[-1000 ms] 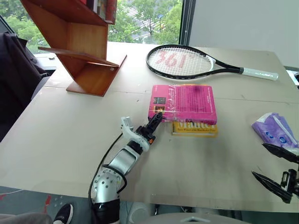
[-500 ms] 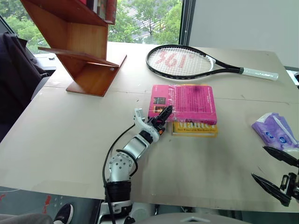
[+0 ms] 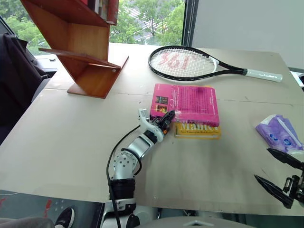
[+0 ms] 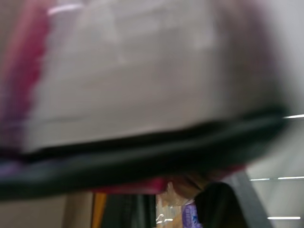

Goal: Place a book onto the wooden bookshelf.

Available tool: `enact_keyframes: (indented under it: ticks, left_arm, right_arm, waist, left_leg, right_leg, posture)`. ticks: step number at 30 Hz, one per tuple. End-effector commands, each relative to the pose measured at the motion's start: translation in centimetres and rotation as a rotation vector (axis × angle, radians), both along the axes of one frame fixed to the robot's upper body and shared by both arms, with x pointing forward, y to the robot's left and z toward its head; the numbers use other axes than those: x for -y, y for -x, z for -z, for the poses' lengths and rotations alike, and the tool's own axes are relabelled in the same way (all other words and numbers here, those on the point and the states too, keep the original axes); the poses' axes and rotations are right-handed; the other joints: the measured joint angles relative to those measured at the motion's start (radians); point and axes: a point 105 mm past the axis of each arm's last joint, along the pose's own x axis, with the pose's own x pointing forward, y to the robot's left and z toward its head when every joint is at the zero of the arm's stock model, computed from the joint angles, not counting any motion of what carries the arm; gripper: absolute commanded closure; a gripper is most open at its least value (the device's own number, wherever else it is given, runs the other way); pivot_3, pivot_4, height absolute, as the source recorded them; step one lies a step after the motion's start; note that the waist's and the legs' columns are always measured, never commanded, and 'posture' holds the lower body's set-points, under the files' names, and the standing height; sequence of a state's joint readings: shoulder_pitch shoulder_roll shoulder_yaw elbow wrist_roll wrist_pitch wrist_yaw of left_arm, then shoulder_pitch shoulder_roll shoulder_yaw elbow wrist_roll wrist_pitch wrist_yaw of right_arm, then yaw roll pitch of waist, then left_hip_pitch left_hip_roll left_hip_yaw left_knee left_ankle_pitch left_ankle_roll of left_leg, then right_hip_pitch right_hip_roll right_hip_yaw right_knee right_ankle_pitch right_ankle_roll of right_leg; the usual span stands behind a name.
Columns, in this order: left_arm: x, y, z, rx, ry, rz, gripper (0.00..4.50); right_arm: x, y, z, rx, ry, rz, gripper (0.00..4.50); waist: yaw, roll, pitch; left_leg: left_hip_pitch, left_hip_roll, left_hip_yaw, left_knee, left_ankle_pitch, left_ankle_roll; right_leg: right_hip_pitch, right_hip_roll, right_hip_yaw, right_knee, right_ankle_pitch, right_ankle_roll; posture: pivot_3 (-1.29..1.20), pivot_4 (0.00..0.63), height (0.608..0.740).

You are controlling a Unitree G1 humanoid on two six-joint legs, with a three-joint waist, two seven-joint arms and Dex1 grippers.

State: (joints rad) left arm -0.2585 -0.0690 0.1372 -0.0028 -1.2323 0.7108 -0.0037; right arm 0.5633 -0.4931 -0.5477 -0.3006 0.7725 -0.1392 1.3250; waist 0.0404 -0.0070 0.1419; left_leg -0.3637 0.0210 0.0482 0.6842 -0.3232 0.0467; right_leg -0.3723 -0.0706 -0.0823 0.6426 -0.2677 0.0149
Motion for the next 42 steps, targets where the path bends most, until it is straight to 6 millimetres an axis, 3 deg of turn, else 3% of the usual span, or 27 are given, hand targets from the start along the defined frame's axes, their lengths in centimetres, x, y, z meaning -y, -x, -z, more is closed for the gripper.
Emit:
enact_keyframes:
  ticks: [1, 7, 11, 16, 20, 24, 29, 34, 38, 42]
  left_arm:
    - [0.7, -0.3, -0.5, -0.015, 0.088, -0.039, 4.41]
    - [-1.1, 0.0, -1.9, 0.056, 0.063, -0.098, 4.41]
    - [-1.8, 1.0, -6.4, 0.266, -0.019, -0.088, 4.41]
    - [-1.3, 3.0, -11.7, 0.571, -0.151, -0.005, 4.41]
    - [-0.9, 3.9, -15.1, 0.893, -0.511, 0.035, 4.41]
    - [-2.0, 4.7, -16.8, 1.241, -0.988, -0.001, 4.41]
    - [-3.3, 5.9, -20.1, 1.572, -1.340, -0.414, 4.41]
    - [-4.6, 7.9, -20.4, 1.797, -1.653, -0.671, 4.41]
    - [-5.4, 8.7, -18.9, 1.839, -1.819, -0.553, 4.41]
    - [-7.7, 10.0, -19.5, 1.840, -2.042, -0.522, 4.41]
  right_arm:
    - [0.1, -0.2, -0.6, 0.029, 0.019, 0.009, 0.00]
    - [0.5, -1.5, -1.0, 0.039, 0.028, 0.086, 0.00]
    - [0.3, -2.1, -1.1, 0.039, 0.026, 0.075, 0.00]
    - [0.4, -3.1, -0.8, 0.031, 0.025, 0.051, 0.00]
    - [0.5, -4.4, -1.7, 0.069, 0.017, 0.031, 0.00]
    - [1.2, -5.2, -3.3, 0.092, -0.020, 0.002, 0.00]
    - [2.0, -6.4, -3.9, 0.106, -0.025, -0.018, 0.00]
    - [1.6, -7.7, -3.9, 0.118, -0.032, -0.051, 0.00]
    - [1.7, -8.9, -4.5, 0.134, -0.026, -0.078, 0.00]
    - [1.9, -10.4, -4.7, 0.143, -0.028, -0.104, 0.00]
  waist:
    - [0.000, 0.000, 0.000]
    - [-0.002, 0.000, 0.000]
    - [0.000, -0.001, 0.002]
    - [0.001, -0.002, 0.003]
    - [-0.001, -0.002, 0.003]
    - [-0.006, 0.000, 0.004]
    - [-0.001, -0.001, 0.007]
    - [0.000, -0.002, 0.008]
    - [-0.004, -0.001, 0.010]
    - [-0.006, -0.001, 0.013]
  left_leg:
    - [0.000, 0.000, 0.000, 0.000, 0.000, 0.000]
    - [0.000, 0.000, 0.000, 0.000, 0.000, 0.000]
    - [-0.001, 0.000, 0.000, 0.000, 0.000, 0.000]
    - [-0.004, 0.000, -0.001, 0.000, 0.000, -0.001]
    - [-0.003, -0.001, 0.000, 0.001, 0.001, -0.001]
    - [-0.001, -0.001, 0.000, -0.001, 0.002, -0.003]
    - [-0.001, 0.000, 0.000, -0.002, 0.002, -0.003]
    - [-0.001, 0.000, 0.000, -0.002, 0.002, -0.003]
    - [-0.001, 0.001, 0.001, -0.003, 0.002, -0.003]
    - [-0.001, 0.001, 0.000, -0.002, 0.002, -0.003]
  right_leg:
    - [0.000, 0.000, 0.000, 0.000, 0.000, 0.000]
    - [0.000, 0.000, 0.000, 0.000, 0.000, 0.000]
    - [-0.001, 0.000, 0.000, 0.000, 0.000, 0.000]
    - [-0.002, 0.000, -0.001, 0.000, 0.000, 0.000]
    - [-0.002, 0.001, -0.001, 0.000, 0.000, 0.000]
    - [-0.002, 0.005, 0.002, 0.000, 0.000, 0.001]
    - [-0.002, 0.007, 0.004, -0.001, 0.000, 0.001]
    - [-0.002, 0.005, 0.004, -0.002, 0.000, 0.001]
    - [-0.002, 0.004, 0.004, -0.001, 0.001, 0.001]
    - [-0.003, 0.002, 0.002, 0.000, 0.001, 0.001]
  posture:
    - [0.00, 0.150, 0.740]
    - [0.00, 0.150, 0.740]
    - [0.00, 0.150, 0.740]
    - [0.00, 0.150, 0.740]
    - [0.00, 0.150, 0.740]
    - [0.00, 0.150, 0.740]
    - [0.00, 0.150, 0.740]
    - [0.00, 0.150, 0.740]
    - [0.00, 0.150, 0.740]
    - [0.00, 0.150, 0.740]
